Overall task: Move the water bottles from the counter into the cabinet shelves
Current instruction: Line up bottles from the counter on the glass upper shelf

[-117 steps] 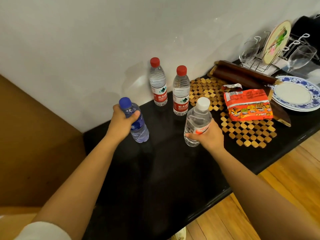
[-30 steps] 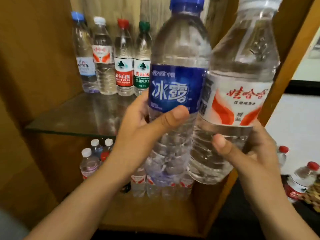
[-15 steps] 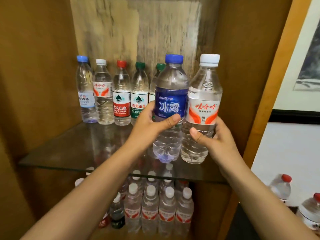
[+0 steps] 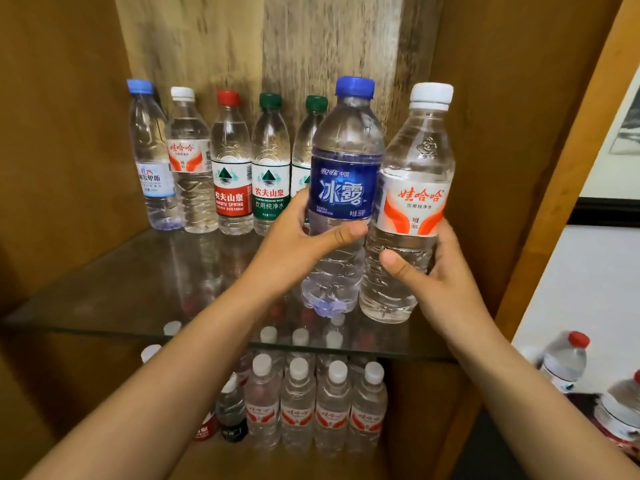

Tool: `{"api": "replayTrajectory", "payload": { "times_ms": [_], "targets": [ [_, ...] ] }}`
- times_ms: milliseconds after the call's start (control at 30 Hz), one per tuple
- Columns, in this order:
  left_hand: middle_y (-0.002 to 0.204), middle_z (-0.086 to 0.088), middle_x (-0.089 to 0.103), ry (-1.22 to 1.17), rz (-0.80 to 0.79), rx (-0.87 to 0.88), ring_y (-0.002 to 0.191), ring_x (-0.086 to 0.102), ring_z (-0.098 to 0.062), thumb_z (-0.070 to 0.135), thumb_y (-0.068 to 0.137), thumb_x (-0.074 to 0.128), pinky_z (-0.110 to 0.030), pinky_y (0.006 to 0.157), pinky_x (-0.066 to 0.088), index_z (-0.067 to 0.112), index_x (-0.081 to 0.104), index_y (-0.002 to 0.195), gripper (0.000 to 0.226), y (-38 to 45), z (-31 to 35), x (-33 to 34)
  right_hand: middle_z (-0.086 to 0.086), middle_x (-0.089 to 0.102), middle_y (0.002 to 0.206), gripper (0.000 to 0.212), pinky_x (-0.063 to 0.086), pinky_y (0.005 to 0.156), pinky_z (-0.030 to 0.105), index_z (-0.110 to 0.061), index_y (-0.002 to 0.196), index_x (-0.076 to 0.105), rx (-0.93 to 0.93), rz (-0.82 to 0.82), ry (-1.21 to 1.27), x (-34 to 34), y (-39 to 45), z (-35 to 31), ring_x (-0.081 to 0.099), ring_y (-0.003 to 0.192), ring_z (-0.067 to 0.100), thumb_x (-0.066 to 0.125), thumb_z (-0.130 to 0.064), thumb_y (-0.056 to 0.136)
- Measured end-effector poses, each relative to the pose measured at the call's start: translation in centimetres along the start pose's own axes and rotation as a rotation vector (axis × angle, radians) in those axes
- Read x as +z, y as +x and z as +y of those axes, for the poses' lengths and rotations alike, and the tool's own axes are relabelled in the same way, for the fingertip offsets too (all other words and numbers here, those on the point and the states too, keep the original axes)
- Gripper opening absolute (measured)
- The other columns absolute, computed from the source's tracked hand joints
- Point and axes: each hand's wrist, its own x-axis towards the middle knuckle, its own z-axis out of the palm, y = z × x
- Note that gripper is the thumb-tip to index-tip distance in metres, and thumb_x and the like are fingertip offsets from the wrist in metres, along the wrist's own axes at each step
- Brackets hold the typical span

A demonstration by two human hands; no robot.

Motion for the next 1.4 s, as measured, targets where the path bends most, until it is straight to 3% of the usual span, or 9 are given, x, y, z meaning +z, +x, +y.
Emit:
{"api": "replayTrajectory", "payload": {
  "times_ms": [167,267,333,467,533,767,867,1100,1400],
  "targets": [
    [0.115,0.018,0.062,0.148,-0.084,-0.022,0.106,0.058,0.003,0.035,0.054,0.086,-0.027,0.094,0.046,0.031,0.042,0.129,0.087,-0.8,-0.6,-1.0,-0.017,0.020,0.152,0.108,0.034,0.098,0.016,-0.066,0.123,-0.019,-0.082,0.065,-0.334,0.5,-1.4,-1.2,0.031,0.132,-0.006,0.072,-0.039,0.071],
    [0.111,0.024,0.057,0.253,-0.097,-0.012,0.106,0.053,0.006,0.021,0.054,0.087,-0.020,0.089,0.042,0.032,0.040,0.125,0.086,-1.1,-0.9,-1.2,-0.023,0.016,0.144,0.120,0.026,0.093,0.010,-0.057,0.124,-0.034,-0.191,0.060,-0.652,0.9,-2.1,-1.4,0.023,0.114,-0.024,0.073,-0.030,0.075],
    [0.117,0.017,0.054,0.300,-0.066,0.003,0.111,0.051,-0.003,0.022,0.052,0.088,-0.027,0.095,0.042,0.034,0.040,0.123,0.087,-1.0,-0.9,-1.2,-0.009,0.021,0.143,0.122,0.033,0.086,0.016,-0.054,0.124,-0.038,-0.211,0.031,-0.815,1.1,-2.2,-1.6,0.034,0.111,-0.009,0.072,-0.029,0.076],
    [0.128,0.008,0.051,0.317,-0.068,0.001,0.120,0.047,-0.013,0.020,0.049,0.088,-0.042,0.104,0.039,0.027,0.038,0.133,0.098,-0.3,-0.8,-1.1,0.000,0.032,0.131,0.123,0.030,0.047,0.007,-0.058,0.126,-0.032,-0.164,-0.008,-0.933,1.0,-1.3,-1.5,0.039,0.068,-0.005,0.073,-0.020,0.076],
    [0.129,0.007,0.050,0.313,-0.063,0.002,0.121,0.047,-0.015,0.019,0.049,0.089,-0.043,0.104,0.039,0.026,0.038,0.133,0.098,0.2,-1.0,-1.0,0.000,0.032,0.126,0.121,0.026,0.044,0.008,-0.062,0.127,-0.026,-0.124,-0.004,-0.936,0.9,-0.6,-1.1,0.033,0.063,-0.007,0.073,-0.015,0.077],
    [0.126,0.006,0.049,0.321,0.015,0.017,0.117,0.047,-0.013,0.017,0.050,0.088,-0.036,0.102,0.039,0.023,0.040,0.129,0.093,2.7,-2.4,0.4,0.002,0.026,0.123,0.102,0.032,0.060,-0.008,-0.059,0.137,-0.001,-0.062,0.005,-0.831,1.2,2.3,0.1,0.033,0.068,-0.004,0.066,-0.005,0.081],
    [0.115,0.009,0.038,0.380,0.074,0.029,0.105,0.036,-0.005,0.019,0.051,0.089,-0.022,0.092,0.030,0.022,0.039,0.131,0.095,4.0,-3.1,1.0,0.005,0.026,0.118,0.103,0.031,0.051,0.010,-0.058,0.137,-0.006,-0.024,0.016,-0.867,1.6,3.4,0.6,0.038,0.061,0.003,0.064,-0.005,0.082],
    [0.119,-0.002,0.040,0.440,0.144,-0.005,0.106,0.040,-0.013,0.018,0.050,0.089,-0.023,0.088,0.030,0.016,0.040,0.129,0.092,6.8,-3.9,2.1,0.017,0.023,0.126,0.091,0.047,0.071,0.038,-0.050,0.141,-0.004,0.073,0.050,-0.934,2.4,5.8,1.4,0.048,0.066,0.024,0.056,-0.011,0.085],
    [0.126,-0.011,0.043,0.432,0.245,0.021,0.116,0.044,-0.023,0.009,0.055,0.086,-0.028,0.097,0.037,0.005,0.041,0.128,0.087,8.8,-4.9,3.9,0.018,0.016,0.133,0.086,0.048,0.089,0.048,-0.049,0.140,0.003,0.169,0.074,-0.865,2.3,8.6,3.1,0.056,0.091,0.038,0.049,-0.003,0.084]
  ]
}}
